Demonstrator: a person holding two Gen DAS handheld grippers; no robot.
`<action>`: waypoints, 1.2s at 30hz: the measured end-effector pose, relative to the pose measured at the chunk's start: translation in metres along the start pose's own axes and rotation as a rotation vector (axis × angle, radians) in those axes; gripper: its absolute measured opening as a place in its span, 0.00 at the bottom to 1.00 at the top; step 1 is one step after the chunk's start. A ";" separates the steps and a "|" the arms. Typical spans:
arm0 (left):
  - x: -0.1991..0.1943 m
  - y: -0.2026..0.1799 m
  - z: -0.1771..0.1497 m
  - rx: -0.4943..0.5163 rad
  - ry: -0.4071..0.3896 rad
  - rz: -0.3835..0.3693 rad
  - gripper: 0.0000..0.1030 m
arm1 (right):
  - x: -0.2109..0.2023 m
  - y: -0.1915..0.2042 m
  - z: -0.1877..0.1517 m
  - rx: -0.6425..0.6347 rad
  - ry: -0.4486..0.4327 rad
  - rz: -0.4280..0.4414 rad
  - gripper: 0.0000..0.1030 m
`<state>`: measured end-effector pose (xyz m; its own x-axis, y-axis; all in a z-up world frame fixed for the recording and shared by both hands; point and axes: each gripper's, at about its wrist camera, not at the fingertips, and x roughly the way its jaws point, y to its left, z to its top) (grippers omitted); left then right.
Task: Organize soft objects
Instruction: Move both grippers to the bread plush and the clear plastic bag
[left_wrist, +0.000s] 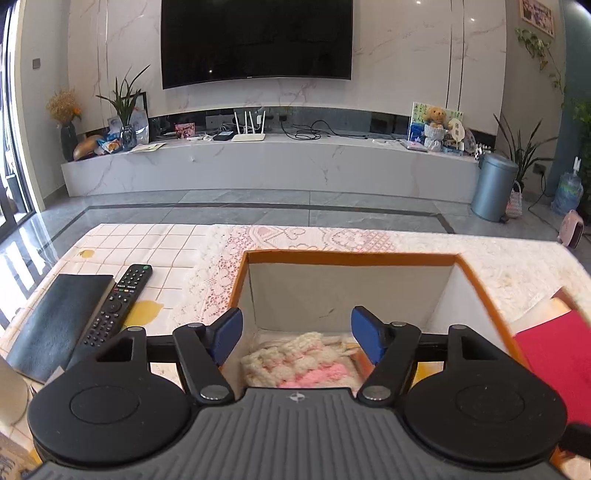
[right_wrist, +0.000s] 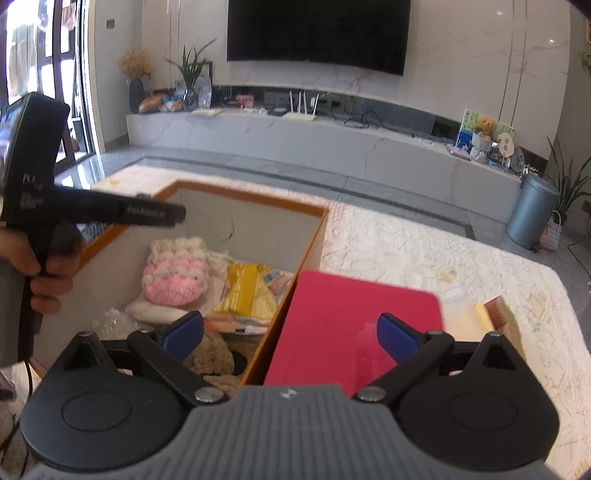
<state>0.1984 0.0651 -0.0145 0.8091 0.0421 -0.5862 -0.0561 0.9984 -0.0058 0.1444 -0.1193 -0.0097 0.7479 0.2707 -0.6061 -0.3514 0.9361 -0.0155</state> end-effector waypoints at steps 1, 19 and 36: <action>-0.002 -0.001 0.001 -0.018 -0.001 -0.003 0.78 | -0.005 -0.002 0.001 0.000 -0.012 -0.018 0.96; -0.055 -0.047 0.009 0.017 -0.019 -0.113 0.78 | -0.070 -0.088 0.006 0.081 -0.100 -0.214 0.96; -0.084 -0.219 -0.033 0.187 -0.107 -0.169 0.80 | -0.117 -0.213 -0.028 0.315 -0.127 -0.442 0.97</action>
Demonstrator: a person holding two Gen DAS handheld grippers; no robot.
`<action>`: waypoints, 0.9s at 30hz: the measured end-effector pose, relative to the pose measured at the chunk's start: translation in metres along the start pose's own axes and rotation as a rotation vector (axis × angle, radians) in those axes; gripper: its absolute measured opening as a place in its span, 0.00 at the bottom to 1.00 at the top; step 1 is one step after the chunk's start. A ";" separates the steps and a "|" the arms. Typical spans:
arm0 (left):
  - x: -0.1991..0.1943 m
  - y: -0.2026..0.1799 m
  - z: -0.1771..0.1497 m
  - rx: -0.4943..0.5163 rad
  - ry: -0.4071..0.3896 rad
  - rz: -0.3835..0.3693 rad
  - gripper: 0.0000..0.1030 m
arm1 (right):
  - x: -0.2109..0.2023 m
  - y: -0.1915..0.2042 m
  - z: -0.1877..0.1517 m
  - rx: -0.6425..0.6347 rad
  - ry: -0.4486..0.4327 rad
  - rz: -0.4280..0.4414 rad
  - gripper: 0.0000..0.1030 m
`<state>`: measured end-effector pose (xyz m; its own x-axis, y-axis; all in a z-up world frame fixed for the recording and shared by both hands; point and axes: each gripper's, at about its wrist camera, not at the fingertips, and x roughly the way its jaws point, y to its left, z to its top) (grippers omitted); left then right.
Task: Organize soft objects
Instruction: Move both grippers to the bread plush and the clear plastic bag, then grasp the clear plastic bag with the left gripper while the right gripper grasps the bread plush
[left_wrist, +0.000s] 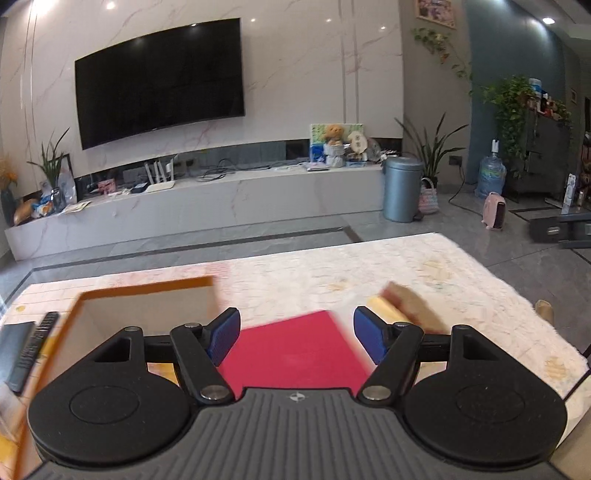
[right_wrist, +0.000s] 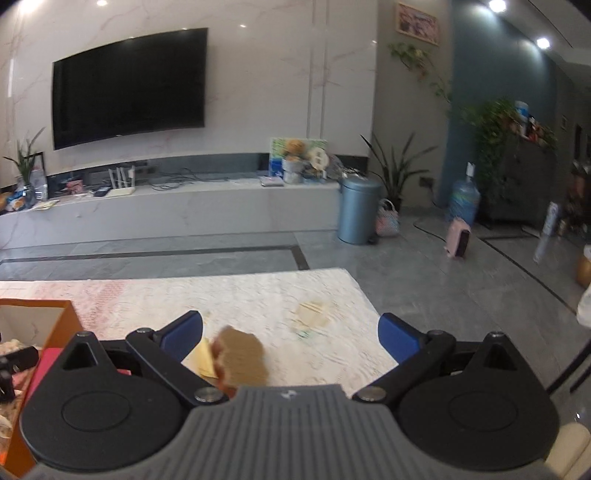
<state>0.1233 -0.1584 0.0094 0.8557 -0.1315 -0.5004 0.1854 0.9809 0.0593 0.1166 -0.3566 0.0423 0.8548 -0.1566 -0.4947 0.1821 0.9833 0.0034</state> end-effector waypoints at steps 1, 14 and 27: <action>0.002 -0.013 -0.002 0.003 -0.002 -0.009 0.80 | 0.005 -0.004 -0.004 0.009 0.012 0.014 0.97; 0.071 -0.115 -0.047 0.060 0.026 0.140 0.80 | 0.074 -0.073 -0.048 0.290 0.219 -0.047 0.97; 0.136 -0.158 -0.073 0.221 0.054 0.396 0.80 | 0.140 -0.073 -0.075 0.445 0.306 0.104 0.97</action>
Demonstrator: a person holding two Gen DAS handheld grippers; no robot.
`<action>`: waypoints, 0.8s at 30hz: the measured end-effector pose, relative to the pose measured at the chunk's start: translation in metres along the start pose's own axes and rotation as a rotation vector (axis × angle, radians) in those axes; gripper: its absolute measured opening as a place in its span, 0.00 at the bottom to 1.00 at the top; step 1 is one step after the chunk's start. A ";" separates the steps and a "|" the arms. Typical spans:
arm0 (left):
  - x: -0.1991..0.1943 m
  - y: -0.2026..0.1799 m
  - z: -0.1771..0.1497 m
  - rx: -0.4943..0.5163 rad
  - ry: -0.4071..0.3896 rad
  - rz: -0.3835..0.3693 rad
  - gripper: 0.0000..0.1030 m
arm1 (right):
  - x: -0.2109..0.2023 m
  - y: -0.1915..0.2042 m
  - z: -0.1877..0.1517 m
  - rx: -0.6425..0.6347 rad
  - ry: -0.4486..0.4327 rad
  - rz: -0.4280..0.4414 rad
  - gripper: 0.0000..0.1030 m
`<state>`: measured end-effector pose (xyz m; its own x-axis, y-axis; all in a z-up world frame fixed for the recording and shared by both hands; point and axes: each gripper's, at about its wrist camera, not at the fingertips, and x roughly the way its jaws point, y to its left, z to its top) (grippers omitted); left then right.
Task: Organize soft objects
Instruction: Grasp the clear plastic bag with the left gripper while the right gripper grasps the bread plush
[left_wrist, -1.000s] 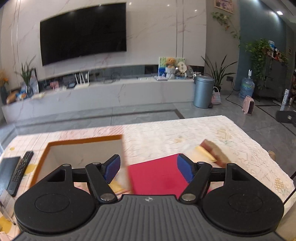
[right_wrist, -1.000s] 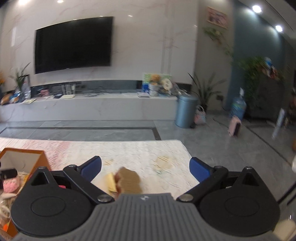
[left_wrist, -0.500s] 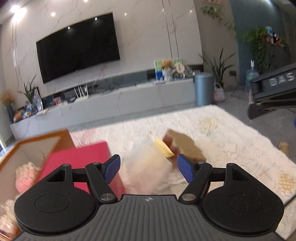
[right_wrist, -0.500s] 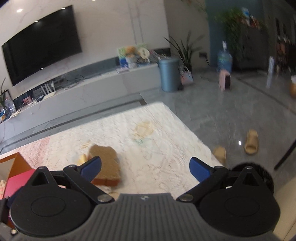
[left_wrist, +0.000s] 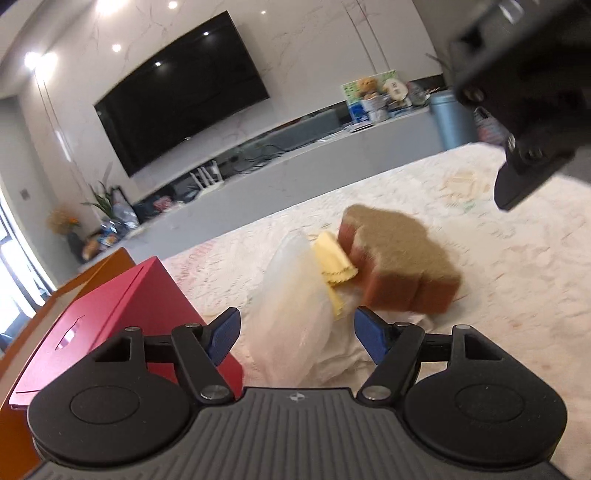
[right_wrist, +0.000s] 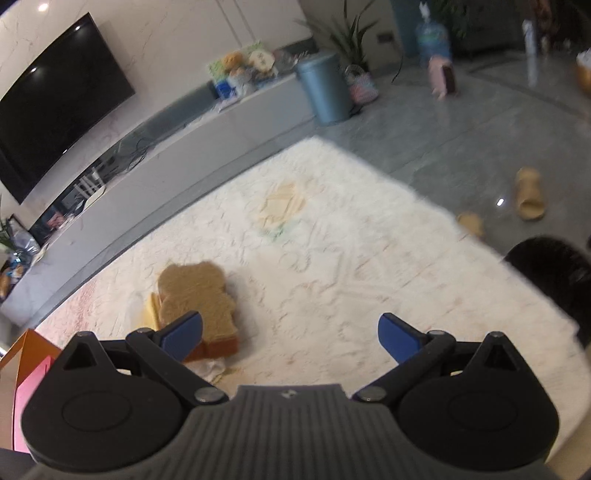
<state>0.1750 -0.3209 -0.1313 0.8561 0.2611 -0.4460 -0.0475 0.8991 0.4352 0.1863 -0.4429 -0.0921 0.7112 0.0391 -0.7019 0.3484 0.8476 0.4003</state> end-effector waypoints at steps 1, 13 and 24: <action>0.002 -0.002 -0.002 0.017 -0.007 0.012 0.79 | 0.007 0.000 0.001 0.009 0.010 0.005 0.97; -0.004 0.011 -0.007 -0.057 -0.055 0.030 0.55 | 0.092 0.033 0.002 0.001 0.181 0.151 0.97; -0.003 0.022 -0.009 -0.099 0.000 -0.018 0.15 | 0.087 0.048 -0.005 -0.134 0.193 0.144 0.96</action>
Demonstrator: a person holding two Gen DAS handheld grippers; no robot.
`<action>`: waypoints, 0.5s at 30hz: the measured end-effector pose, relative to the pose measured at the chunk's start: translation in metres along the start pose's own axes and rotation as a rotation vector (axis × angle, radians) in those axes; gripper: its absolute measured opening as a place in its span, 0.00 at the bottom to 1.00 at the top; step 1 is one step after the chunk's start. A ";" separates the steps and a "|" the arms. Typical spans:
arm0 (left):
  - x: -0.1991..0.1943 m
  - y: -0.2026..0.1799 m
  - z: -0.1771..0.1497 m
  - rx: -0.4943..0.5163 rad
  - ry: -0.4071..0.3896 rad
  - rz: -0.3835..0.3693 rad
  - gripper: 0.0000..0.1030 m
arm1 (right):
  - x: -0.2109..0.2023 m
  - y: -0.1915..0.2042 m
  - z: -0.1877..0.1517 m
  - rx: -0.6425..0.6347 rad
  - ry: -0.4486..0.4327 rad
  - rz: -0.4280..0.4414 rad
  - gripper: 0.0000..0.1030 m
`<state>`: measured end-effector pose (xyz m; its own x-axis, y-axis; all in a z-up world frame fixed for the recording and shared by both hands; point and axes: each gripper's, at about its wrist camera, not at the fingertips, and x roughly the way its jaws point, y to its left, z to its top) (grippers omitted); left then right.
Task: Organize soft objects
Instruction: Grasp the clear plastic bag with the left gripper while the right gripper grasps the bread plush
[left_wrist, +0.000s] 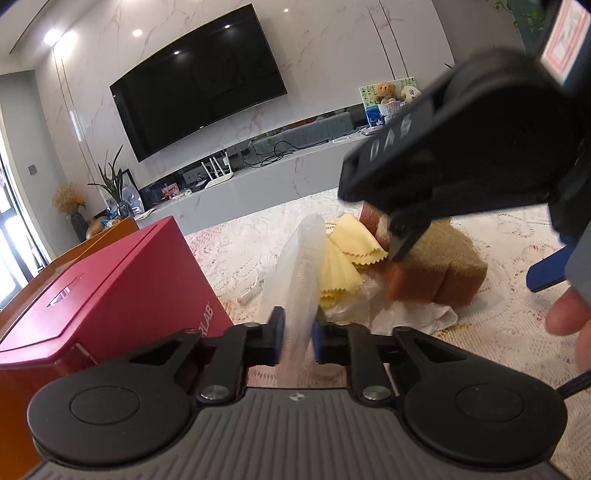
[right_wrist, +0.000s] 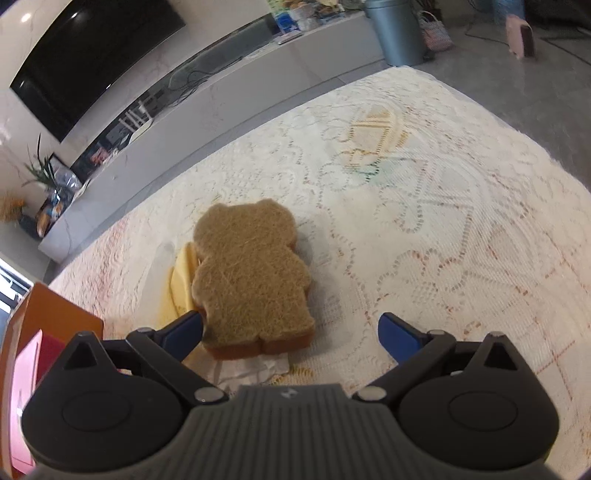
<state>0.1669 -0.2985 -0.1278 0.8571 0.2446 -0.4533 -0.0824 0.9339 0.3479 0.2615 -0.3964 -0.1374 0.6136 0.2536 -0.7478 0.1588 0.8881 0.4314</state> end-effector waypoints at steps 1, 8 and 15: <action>-0.001 0.000 0.000 0.001 -0.003 -0.002 0.15 | 0.002 0.001 -0.001 -0.009 0.003 -0.003 0.89; -0.005 -0.005 -0.002 0.040 -0.002 -0.034 0.06 | -0.034 0.009 -0.002 -0.155 -0.060 -0.083 0.59; -0.017 -0.004 -0.006 0.073 -0.012 -0.079 0.06 | -0.067 -0.015 -0.017 -0.162 -0.046 -0.155 0.59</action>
<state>0.1494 -0.3046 -0.1261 0.8653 0.1676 -0.4724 0.0227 0.9284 0.3709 0.2048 -0.4208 -0.1021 0.6269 0.0944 -0.7733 0.1302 0.9660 0.2234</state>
